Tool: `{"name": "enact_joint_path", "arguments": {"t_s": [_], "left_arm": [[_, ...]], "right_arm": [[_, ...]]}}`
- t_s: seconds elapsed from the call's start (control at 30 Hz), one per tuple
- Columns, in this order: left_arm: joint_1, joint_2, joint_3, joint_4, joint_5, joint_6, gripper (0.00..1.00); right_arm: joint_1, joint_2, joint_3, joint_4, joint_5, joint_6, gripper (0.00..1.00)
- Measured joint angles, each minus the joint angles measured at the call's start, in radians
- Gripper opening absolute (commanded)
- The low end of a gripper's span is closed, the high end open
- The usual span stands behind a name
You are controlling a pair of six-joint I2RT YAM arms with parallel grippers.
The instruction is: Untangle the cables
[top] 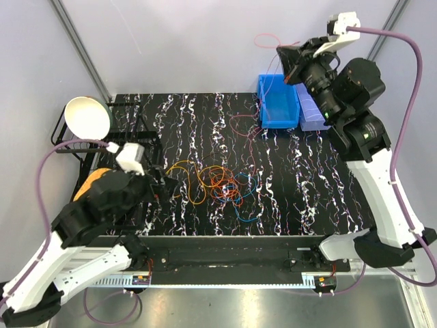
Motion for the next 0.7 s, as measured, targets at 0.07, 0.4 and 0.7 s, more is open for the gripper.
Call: {"name": "enact_joint_path", "arguments": {"t_s": [0.07, 0.4, 0.7], "left_arm": [[0.000, -0.047, -0.001, 0.007, -0.007, 0.005, 0.99], [0.000, -0.026, -0.056, 0.006, -0.019, 0.031, 0.99], [0.000, -0.021, -0.098, 0.008, -0.027, 0.045, 0.99]], "right_arm": [[0.000, 0.033, 0.052, -0.011, 0.030, -0.028, 0.00], [-0.024, 0.306, 0.404, -0.045, 0.135, -0.208, 0.00], [-0.195, 0.526, 0.729, -0.093, 0.098, -0.189, 0.00]]}}
